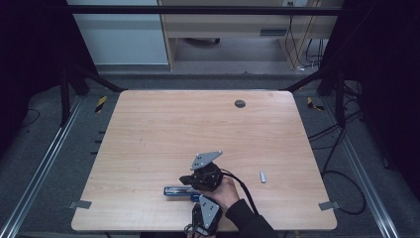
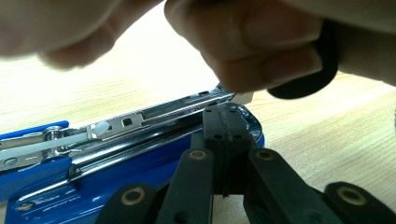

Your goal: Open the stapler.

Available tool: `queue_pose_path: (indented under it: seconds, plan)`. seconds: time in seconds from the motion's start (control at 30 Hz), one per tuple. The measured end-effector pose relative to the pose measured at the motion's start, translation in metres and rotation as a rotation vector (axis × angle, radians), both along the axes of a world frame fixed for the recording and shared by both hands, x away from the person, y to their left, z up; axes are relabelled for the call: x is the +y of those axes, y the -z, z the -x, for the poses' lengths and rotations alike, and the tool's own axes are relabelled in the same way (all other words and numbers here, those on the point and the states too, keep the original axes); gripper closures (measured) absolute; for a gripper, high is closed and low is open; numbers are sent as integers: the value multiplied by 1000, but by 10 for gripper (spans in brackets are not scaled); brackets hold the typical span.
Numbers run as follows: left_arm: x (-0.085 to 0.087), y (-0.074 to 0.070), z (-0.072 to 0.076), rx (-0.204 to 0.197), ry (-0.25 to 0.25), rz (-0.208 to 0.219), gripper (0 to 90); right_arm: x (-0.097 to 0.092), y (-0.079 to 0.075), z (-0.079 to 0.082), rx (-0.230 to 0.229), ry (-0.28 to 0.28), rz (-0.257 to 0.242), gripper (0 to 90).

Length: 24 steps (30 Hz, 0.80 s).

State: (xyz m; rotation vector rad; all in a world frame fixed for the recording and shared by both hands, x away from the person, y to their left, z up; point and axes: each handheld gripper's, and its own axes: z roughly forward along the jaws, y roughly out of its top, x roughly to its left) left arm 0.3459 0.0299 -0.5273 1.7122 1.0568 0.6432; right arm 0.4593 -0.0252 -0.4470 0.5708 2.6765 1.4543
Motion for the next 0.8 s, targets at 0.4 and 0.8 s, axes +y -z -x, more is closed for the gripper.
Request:
queue_pose_path:
  seconds: [0.4, 0.8]
  plan:
    - [0, 0, 0, 0, 7, 0, 895, -38, -16, 4, -82, 106, -126, 829]
    - [2, -1, -1, 15, 33, 14, 853, -80, -16, 6, -102, 223, -177, 672]
